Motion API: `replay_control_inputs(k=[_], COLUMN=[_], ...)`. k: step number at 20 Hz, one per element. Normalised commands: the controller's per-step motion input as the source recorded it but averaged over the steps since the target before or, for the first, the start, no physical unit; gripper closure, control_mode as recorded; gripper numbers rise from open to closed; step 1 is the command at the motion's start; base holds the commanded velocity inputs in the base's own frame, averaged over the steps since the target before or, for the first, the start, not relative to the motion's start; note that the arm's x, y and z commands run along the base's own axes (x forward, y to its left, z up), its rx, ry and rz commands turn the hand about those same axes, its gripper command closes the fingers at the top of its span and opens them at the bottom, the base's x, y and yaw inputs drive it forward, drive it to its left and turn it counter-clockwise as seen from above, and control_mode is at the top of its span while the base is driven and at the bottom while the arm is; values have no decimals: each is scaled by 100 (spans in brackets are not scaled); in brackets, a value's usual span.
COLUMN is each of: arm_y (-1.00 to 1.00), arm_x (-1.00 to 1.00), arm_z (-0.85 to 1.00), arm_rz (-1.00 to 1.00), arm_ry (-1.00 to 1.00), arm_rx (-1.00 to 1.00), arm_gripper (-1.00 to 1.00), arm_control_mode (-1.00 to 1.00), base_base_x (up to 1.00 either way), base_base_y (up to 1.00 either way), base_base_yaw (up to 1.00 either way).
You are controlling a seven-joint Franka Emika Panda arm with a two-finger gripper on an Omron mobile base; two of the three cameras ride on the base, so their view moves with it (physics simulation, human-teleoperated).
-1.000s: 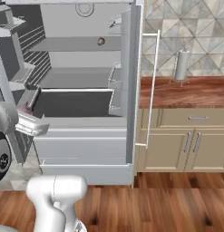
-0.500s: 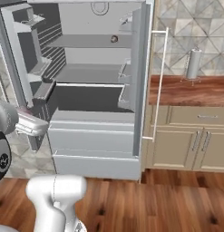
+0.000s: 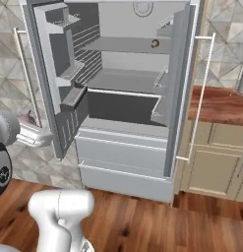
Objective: Retrieve the bottle and the shaker from the cabinet and place them next to the mixing bowl on the counter. Then add garlic from the fridge to the mixing bowl.
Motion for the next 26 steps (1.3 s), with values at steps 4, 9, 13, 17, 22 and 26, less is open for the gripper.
replay_control_inputs(k=[4,9,13,17,22,26], arm_y=[0,0,0,0,0,0], arm_x=[0,0,0,0,0,0], arm_z=[0,0,0,0,0,0], arm_rz=[0,0,0,0,0,0], arm_ry=[0,0,0,0,0,0], arm_rx=[0,0,0,0,0,0], arm_gripper=[100,100,100,100,100,100], arm_control_mode=[100,100,100,100,100,100], base_base_x=[-6,-1,-1,-6,-17,-27], base_base_y=[32,36,41,37,33,32], base_base_yaw=[39,40,40,41,40,38])
